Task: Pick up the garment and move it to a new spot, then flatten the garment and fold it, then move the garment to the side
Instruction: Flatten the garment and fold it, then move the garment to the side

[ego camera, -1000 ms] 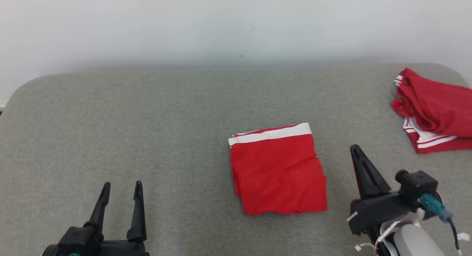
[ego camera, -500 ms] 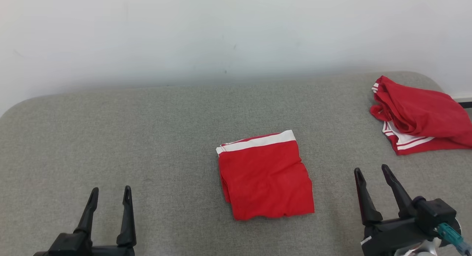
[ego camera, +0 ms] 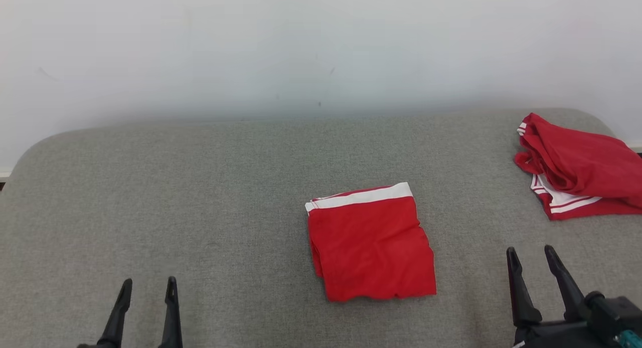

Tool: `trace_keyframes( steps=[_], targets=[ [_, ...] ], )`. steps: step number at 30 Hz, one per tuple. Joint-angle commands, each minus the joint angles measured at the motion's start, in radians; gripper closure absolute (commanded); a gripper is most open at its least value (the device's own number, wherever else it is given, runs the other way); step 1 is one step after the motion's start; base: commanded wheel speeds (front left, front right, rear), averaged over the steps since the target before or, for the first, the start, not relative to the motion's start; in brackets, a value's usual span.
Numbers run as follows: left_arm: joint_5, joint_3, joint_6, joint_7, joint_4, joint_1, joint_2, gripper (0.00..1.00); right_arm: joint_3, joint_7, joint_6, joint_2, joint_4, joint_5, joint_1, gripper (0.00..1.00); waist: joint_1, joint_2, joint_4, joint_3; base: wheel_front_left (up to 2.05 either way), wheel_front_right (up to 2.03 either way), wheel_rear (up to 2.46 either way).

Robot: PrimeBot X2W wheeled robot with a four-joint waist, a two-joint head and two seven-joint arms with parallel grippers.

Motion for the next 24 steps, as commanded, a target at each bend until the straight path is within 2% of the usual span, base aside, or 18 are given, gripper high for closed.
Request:
trace_keyframes(
  steps=[1, 15, 24],
  targets=[
    [-0.001, 0.002, 0.004, 0.0, -0.004, 0.013, 0.0, 0.0, -0.002, 0.0, -0.003, 0.005, -0.004, -0.004, 0.012, 0.0, 0.0, 0.0, 0.002, -0.001, 0.0, 0.0, 0.0],
    [-0.009, -0.017, 0.01, 0.0, -0.008, 0.02, 0.0, 0.0, 0.006, 0.0, -0.003, 0.022, -0.01, -0.035, 0.051, 0.0, 0.0, 0.0, 0.002, -0.002, 0.0, 0.0, 0.0],
    [-0.005, -0.003, -0.003, 0.0, 0.008, 0.005, 0.0, 0.0, 0.014, 0.0, -0.003, 0.026, -0.005, -0.038, 0.058, 0.0, 0.0, 0.0, 0.002, 0.0, 0.0, 0.0, 0.0]
  ],
)
